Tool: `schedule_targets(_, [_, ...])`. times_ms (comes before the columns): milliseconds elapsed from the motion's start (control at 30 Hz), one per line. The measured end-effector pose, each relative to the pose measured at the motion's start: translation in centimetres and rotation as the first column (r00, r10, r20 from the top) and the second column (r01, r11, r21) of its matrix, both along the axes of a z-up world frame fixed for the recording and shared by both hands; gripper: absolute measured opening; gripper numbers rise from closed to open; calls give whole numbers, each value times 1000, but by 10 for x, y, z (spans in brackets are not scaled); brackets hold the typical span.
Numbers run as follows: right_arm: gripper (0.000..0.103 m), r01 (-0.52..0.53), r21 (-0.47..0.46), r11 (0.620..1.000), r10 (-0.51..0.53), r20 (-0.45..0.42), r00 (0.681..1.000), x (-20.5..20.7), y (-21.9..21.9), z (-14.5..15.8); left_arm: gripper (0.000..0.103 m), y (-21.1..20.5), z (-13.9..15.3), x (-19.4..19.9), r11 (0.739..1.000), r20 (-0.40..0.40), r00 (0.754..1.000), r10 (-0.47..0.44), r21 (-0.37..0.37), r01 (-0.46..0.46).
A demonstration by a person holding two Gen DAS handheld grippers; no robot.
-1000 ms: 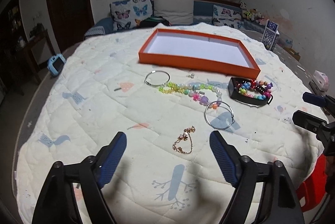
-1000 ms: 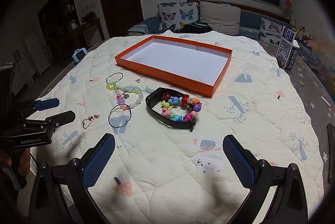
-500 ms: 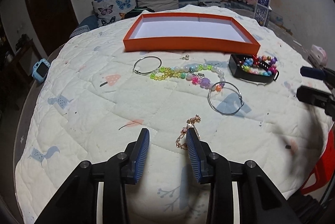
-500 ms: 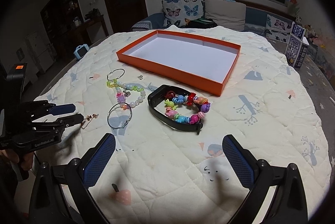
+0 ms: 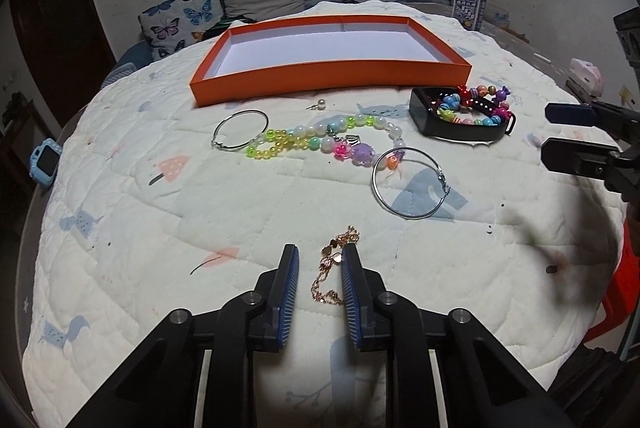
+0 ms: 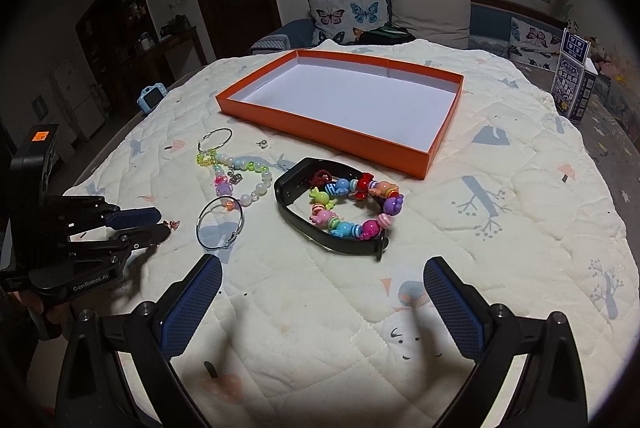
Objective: Organize jewelry
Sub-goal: 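Lower the left tool onto the rose-gold chain bracelet and close it, then grasp the candy-bead bracelet with the right tool while the left tool lifts the chain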
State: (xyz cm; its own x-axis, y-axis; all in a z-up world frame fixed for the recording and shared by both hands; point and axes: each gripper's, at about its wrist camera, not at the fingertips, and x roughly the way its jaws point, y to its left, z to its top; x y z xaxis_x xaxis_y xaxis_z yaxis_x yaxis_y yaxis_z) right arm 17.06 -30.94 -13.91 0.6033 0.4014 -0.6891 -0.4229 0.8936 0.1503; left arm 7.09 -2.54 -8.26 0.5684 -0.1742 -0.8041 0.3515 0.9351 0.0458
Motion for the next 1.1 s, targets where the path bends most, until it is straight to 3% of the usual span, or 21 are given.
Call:
schedule_targets(267, [103, -4, 3, 1000, 4, -17, 1000, 5, 0, -4, 11, -1, 0, -1, 999, 6, 1000, -27, -22, 27])
schedule_targets(667, [102, -15, 13, 1000, 15, -17, 1000, 6, 2, -2, 10, 9, 14, -4, 995, 13, 1000, 22, -97, -20])
schedule_targets(1100, [88, -37, 14, 999, 37, -34, 999, 33, -7, 6, 10, 22, 35, 1, 986, 36, 997, 67, -157, -60])
